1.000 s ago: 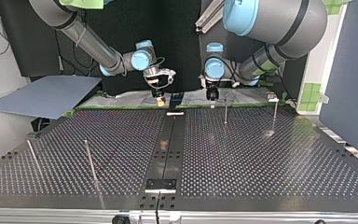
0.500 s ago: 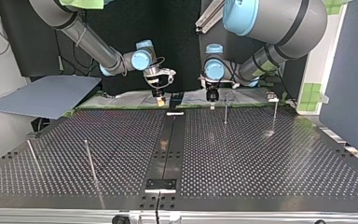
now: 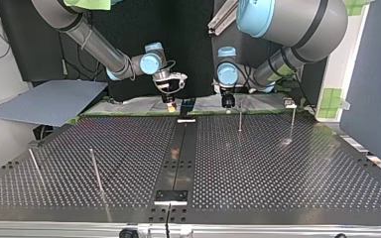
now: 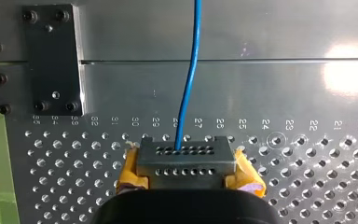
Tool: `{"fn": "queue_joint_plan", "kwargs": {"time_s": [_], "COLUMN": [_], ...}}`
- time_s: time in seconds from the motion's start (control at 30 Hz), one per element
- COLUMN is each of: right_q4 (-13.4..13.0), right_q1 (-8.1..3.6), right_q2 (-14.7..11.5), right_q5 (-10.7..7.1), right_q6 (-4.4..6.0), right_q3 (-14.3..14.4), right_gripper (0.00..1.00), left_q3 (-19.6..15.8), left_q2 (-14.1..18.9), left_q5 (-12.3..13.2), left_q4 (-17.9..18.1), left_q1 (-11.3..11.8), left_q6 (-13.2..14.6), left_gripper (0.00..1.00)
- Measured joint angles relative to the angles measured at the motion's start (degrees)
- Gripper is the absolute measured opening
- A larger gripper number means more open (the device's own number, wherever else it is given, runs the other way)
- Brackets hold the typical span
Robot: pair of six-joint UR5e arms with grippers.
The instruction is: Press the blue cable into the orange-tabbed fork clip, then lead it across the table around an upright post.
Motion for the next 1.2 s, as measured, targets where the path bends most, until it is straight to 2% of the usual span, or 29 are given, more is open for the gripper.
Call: {"fn": "queue_joint_plan", "kwargs": {"time_s": [0.43,0.57,0.67,0.87,1.0,1.2], "right_q4": [0.1,0.5,1.5,4.6,6.9,10.2], "right_q1": [-0.08,-0.08,-0.09,-0.08,-0.06,0.07], "right_q2": [0.1,0.1,0.0,-0.9,-2.8,-6.1], "right_q5": [-0.02,-0.04,0.14,1.8,2.38,2.53], "right_q6": [0.0,0.05,-0.09,-1.73,-2.2,-2.28], "right_q3": [0.0,-0.1,-0.7,-2.0,-2.2,-2.2], "right_gripper": [0.0,0.0,0.0,0.0,0.0,0.0], "left_q3": [0.4,0.4,0.4,0.3,0.3,0.3], "left_q2": [0.0,0.3,1.2,4.7,6.9,10.1], "left_q5": [-0.9,-0.9,-1.0,-1.1,-1.2,-1.7], "left_q4": [-0.7,-1.3,-2.3,-5.1,-6.7,-8.4], "left_q1": [-0.2,-0.3,-0.6,-2.1,-3.3,-5.8], "left_q6": [0.1,1.1,1.8,2.1,2.0,2.0], "left_gripper": [0.0,0.0,0.0,0.0,0.0,0.0]}}
